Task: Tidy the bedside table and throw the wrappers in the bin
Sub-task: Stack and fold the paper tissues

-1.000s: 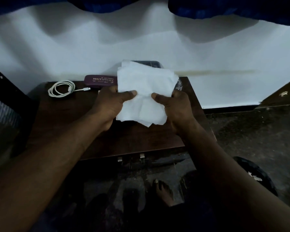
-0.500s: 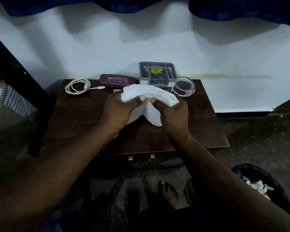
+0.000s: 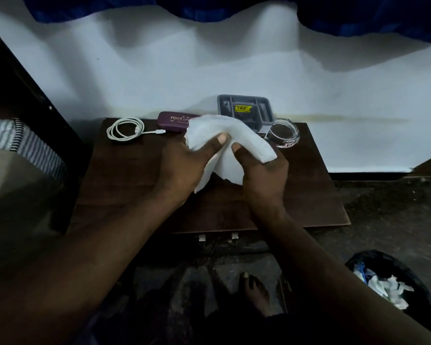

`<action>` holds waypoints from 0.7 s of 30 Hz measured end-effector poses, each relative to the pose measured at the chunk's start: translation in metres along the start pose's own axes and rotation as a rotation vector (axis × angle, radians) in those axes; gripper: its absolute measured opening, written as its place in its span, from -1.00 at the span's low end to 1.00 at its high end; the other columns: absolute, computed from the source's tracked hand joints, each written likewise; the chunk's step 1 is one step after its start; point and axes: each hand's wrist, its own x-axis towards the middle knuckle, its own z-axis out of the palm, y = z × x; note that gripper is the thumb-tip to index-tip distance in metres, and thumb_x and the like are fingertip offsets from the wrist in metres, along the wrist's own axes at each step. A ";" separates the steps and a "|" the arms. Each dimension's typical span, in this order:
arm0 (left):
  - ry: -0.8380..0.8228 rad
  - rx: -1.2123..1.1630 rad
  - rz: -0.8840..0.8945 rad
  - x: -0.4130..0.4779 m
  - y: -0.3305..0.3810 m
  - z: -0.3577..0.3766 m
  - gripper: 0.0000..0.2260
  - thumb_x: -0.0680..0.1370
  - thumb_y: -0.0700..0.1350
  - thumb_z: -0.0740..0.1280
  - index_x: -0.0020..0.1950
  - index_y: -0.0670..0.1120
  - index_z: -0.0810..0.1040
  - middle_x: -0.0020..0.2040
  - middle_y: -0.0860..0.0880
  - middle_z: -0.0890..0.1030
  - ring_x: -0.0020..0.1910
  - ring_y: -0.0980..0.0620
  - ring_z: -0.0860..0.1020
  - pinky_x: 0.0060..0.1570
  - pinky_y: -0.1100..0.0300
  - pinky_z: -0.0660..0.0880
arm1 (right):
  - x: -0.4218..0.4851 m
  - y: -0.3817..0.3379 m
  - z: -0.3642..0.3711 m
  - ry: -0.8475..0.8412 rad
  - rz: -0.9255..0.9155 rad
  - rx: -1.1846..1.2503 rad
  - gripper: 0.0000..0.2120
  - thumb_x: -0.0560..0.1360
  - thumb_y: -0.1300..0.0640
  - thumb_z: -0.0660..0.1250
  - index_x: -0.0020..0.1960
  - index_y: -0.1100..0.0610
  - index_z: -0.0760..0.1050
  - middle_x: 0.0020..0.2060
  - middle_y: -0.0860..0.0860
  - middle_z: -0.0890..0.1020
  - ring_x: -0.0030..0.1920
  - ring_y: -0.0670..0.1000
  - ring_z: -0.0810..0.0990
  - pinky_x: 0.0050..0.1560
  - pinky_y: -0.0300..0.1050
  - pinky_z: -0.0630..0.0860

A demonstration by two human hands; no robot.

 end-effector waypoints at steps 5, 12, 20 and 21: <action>-0.169 0.095 -0.136 -0.002 -0.020 -0.009 -0.46 0.32 0.19 0.59 0.20 -0.04 0.72 0.09 0.05 0.75 0.11 0.08 0.71 0.25 -0.04 0.60 | -0.008 0.018 -0.004 -0.024 0.078 -0.101 -0.67 0.39 0.12 0.61 0.14 0.06 0.70 -0.01 -0.04 0.78 0.05 -0.01 0.76 0.16 0.16 0.67; -0.056 0.259 -0.101 -0.005 -0.019 -0.013 -0.66 0.42 0.17 0.55 0.03 -0.05 0.76 -0.09 0.03 0.77 -0.10 0.14 0.72 -0.01 -0.02 0.67 | -0.008 0.024 0.002 0.018 0.082 -0.096 -0.69 0.31 0.05 0.57 0.05 0.00 0.71 -0.04 -0.04 0.78 0.03 0.00 0.76 0.16 0.18 0.67; -0.104 0.240 -0.161 -0.005 -0.030 -0.014 -0.65 0.37 0.05 0.60 0.12 0.03 0.74 0.02 0.10 0.75 0.04 0.17 0.71 0.19 0.08 0.62 | -0.013 0.029 0.002 -0.015 0.041 -0.142 -0.80 0.36 0.14 0.57 -0.04 -0.05 0.70 -0.11 -0.09 0.77 -0.04 -0.07 0.75 0.11 0.15 0.67; -0.106 0.286 -0.160 -0.007 -0.032 -0.014 -0.59 0.35 0.09 0.58 0.15 0.01 0.74 0.05 0.08 0.75 0.06 0.15 0.71 0.20 0.04 0.62 | -0.015 0.031 0.001 -0.013 0.057 -0.145 -0.79 0.37 0.18 0.57 -0.07 -0.08 0.69 -0.12 -0.12 0.77 -0.05 -0.10 0.75 0.12 0.13 0.67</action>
